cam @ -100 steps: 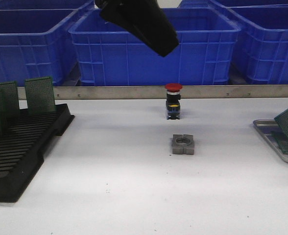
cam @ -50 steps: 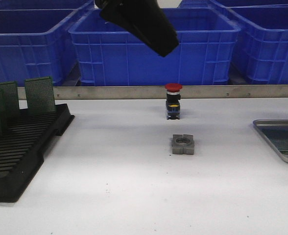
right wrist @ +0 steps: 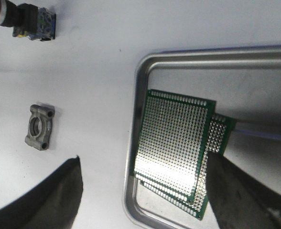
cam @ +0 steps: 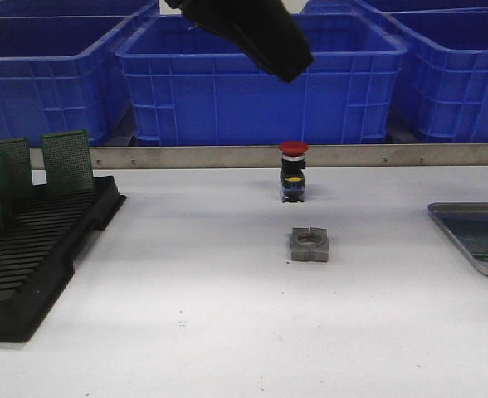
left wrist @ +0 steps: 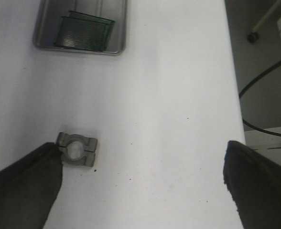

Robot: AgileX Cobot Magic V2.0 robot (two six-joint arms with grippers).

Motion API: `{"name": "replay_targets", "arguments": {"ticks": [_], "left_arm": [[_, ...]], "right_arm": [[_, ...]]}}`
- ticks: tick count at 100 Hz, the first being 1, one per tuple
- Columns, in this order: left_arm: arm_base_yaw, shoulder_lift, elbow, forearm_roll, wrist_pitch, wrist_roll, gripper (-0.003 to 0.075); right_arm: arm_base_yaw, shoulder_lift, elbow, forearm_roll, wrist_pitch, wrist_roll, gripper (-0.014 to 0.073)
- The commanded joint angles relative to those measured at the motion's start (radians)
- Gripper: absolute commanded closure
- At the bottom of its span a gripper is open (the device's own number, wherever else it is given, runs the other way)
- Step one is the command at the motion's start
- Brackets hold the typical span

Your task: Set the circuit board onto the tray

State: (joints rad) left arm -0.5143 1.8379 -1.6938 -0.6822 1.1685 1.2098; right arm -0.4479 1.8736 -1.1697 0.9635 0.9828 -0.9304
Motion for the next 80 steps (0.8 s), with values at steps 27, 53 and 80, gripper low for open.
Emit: {"name": "replay_targets", "arguments": {"ticks": [27, 53, 80], "left_arm": [[0.032, -0.28, 0.012, 0.207, -0.251, -0.341, 0.0092], [0.183, -0.538, 0.286, 0.215, -0.582, -0.453, 0.0092], [0.366, -0.829, 0.638, 0.208, -0.801, -0.549, 0.0093]], "right_arm": [[0.179, -0.29, -0.024, 0.016, -0.132, -0.005, 0.0034], [0.348, -0.516, 0.05, -0.004, -0.313, -0.014, 0.0036], [0.465, -0.805, 0.298, -0.046, -0.64, -0.026, 0.0036]]}}
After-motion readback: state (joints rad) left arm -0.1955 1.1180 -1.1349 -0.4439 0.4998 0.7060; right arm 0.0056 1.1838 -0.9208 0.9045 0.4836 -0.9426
